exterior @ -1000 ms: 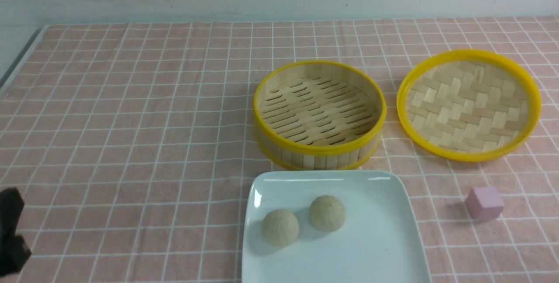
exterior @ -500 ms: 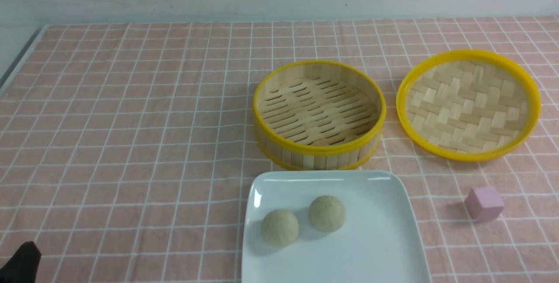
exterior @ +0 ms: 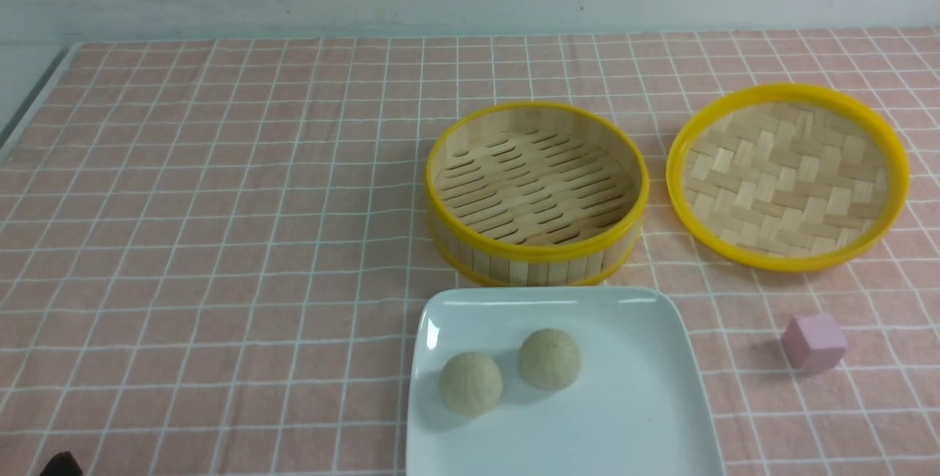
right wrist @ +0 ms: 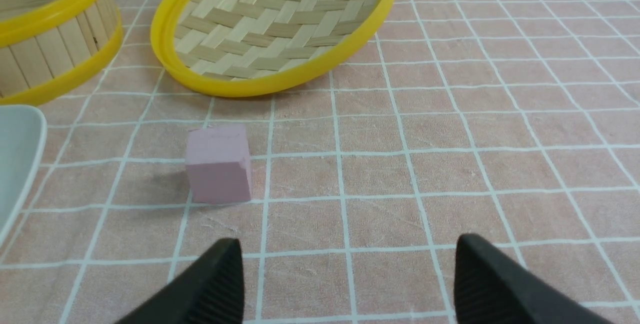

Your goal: Put the steamed buns into the plate on the pink tablecloth.

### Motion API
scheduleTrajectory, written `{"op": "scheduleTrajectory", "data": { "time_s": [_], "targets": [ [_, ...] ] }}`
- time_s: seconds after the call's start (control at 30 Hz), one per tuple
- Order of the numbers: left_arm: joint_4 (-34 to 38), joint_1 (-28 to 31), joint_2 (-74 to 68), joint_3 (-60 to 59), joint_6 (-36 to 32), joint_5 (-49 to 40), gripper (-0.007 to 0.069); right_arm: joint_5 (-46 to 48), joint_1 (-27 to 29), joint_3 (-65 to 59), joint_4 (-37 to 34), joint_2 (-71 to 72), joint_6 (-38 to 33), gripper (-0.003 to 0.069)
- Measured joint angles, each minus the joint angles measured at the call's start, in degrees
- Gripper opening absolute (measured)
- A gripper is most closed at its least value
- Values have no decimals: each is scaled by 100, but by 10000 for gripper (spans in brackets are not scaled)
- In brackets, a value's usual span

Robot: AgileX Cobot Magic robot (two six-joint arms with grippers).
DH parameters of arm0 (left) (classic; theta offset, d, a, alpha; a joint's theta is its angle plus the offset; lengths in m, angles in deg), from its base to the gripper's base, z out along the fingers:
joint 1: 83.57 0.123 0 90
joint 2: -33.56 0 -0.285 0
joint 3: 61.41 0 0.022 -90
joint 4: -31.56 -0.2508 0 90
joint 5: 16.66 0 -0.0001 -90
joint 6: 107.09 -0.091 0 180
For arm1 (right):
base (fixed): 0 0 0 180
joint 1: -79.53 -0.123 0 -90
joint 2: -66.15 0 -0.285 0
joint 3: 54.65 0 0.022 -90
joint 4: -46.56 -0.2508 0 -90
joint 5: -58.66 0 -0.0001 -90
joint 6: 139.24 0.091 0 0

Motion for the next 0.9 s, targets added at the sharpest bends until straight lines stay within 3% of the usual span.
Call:
{"op": "scheduleTrajectory", "data": {
  "time_s": [0.9],
  "targets": [
    [-16,0,0,18,-125,-132,494,0,0,0,0,0,0,548]
  ]
}}
